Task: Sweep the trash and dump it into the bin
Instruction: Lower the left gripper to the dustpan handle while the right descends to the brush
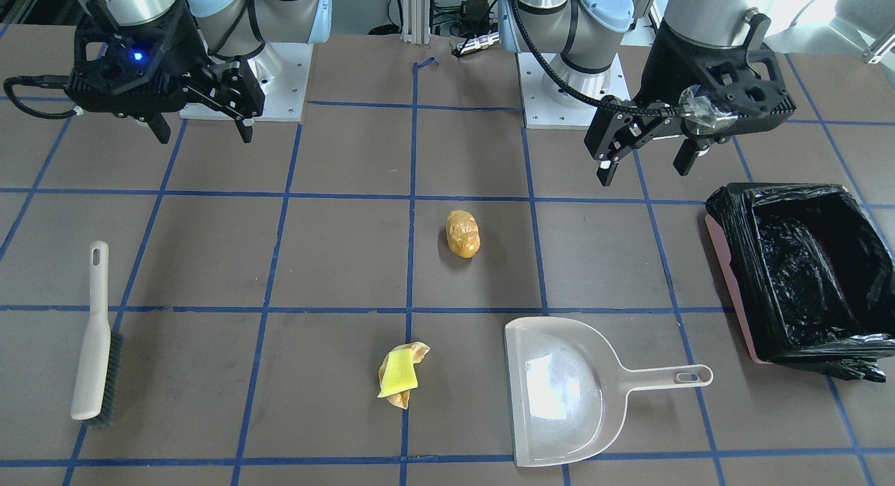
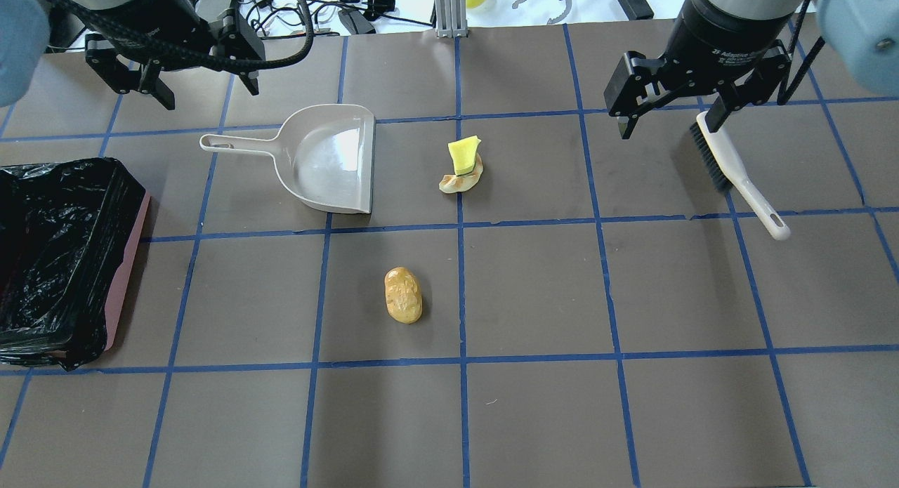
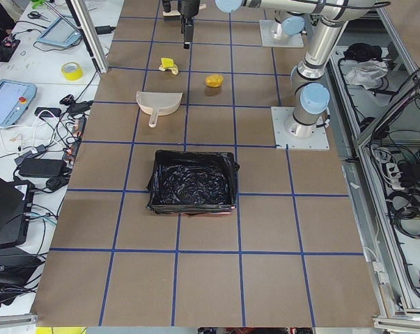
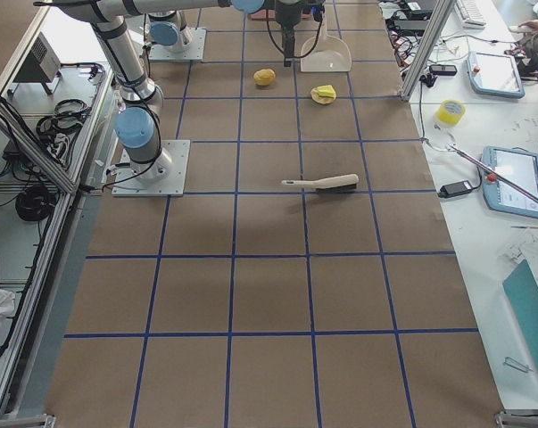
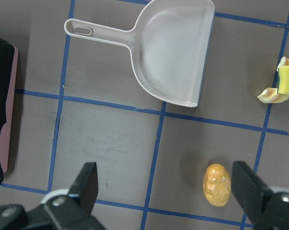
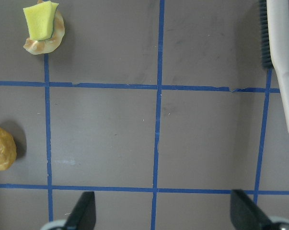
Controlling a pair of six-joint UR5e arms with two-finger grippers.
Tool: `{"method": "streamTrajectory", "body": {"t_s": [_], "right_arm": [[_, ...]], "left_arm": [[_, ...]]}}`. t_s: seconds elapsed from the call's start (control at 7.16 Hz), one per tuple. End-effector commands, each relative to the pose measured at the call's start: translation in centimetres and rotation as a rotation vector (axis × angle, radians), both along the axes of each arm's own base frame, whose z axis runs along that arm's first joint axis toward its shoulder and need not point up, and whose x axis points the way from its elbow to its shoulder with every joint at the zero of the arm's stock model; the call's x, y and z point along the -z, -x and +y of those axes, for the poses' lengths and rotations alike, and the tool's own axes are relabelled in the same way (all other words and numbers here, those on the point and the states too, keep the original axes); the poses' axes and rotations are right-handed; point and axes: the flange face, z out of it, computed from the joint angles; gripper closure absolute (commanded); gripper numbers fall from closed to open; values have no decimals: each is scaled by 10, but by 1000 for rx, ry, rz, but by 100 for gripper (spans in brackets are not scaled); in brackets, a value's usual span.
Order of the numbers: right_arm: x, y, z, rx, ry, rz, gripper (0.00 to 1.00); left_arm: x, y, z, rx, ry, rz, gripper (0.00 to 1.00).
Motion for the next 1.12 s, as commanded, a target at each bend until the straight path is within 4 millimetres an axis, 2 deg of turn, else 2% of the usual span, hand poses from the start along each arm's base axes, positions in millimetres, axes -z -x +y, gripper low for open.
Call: {"method": "streamTrajectory", "body": {"t_s": [0.0, 0.14, 0.28, 0.42, 0.56, 0.7, 0.84, 0.98], "right_arm": [[5, 2, -2, 0, -10, 6, 0], [11, 13, -7, -18, -27, 4, 0], [18, 36, -19, -82, -31, 10, 0], [40, 91, -34, -60, -59, 0, 0], [57, 145, -40, -36, -33, 2, 0], [85, 177, -43, -55, -20, 10, 0], [124, 203, -51, -102, -10, 36, 0], [157, 234, -54, -134, -19, 49, 1]], "left_arm": [[-1, -1, 1, -1, 2, -3, 0], [-2, -1, 3, -2, 4, -8, 0], [-1, 0, 4, 0, 2, -6, 0], [0, 0, 5, 1, -1, -3, 0], [3, 0, 5, 1, -6, -3, 0], [10, 2, 6, 5, -19, -3, 0], [27, 1, 9, 9, -44, -5, 0], [57, -2, -1, 87, -45, -24, 0]]}}
